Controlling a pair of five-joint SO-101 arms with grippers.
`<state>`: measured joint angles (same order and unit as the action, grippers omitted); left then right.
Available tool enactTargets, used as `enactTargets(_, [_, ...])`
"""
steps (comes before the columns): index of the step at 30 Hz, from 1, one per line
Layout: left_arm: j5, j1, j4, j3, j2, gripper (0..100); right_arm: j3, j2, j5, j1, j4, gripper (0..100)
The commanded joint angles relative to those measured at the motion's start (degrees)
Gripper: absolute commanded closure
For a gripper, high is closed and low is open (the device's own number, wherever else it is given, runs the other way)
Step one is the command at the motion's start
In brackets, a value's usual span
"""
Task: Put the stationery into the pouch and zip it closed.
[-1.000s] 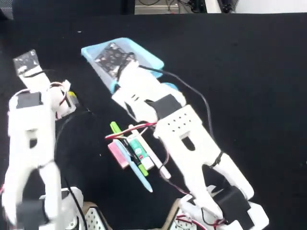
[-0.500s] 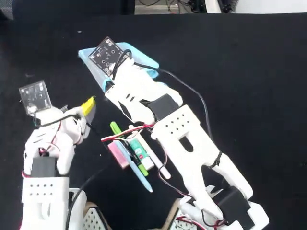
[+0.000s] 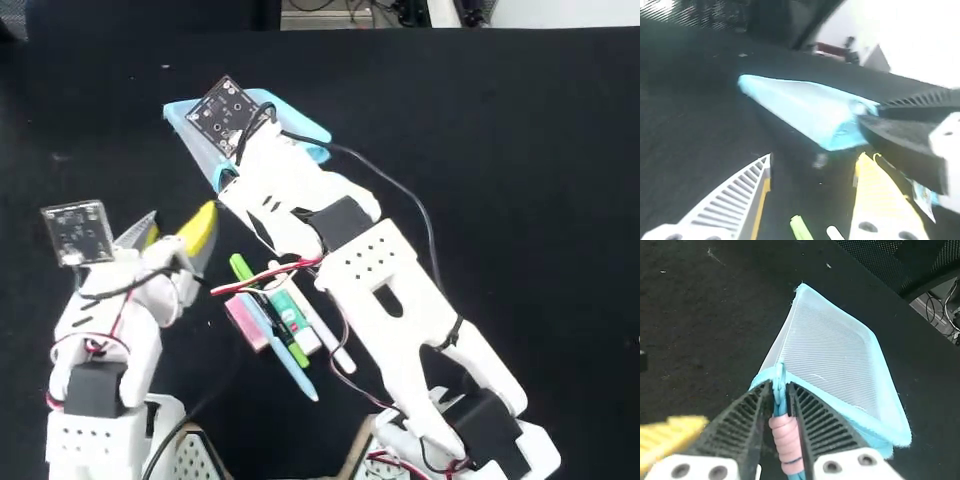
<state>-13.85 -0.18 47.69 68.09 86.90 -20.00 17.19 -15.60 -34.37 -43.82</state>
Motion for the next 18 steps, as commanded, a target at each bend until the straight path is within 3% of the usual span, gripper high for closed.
enactTargets(1, [1.8,2.0,-7.3,2.9,0.4,73,1.2,2.8,0.6,-0.9,0.2,98.8])
enactTargets(10, [3.8,-1.3,-13.4,-2.8,-16.1,73,0.8,2.8,0.5,-0.9,-0.1,98.8])
enactTargets(18, [3.3,-1.0,-9.2,-14.1,-32.1,73,-0.7,2.9,0.4,-2.3,0.4,98.8])
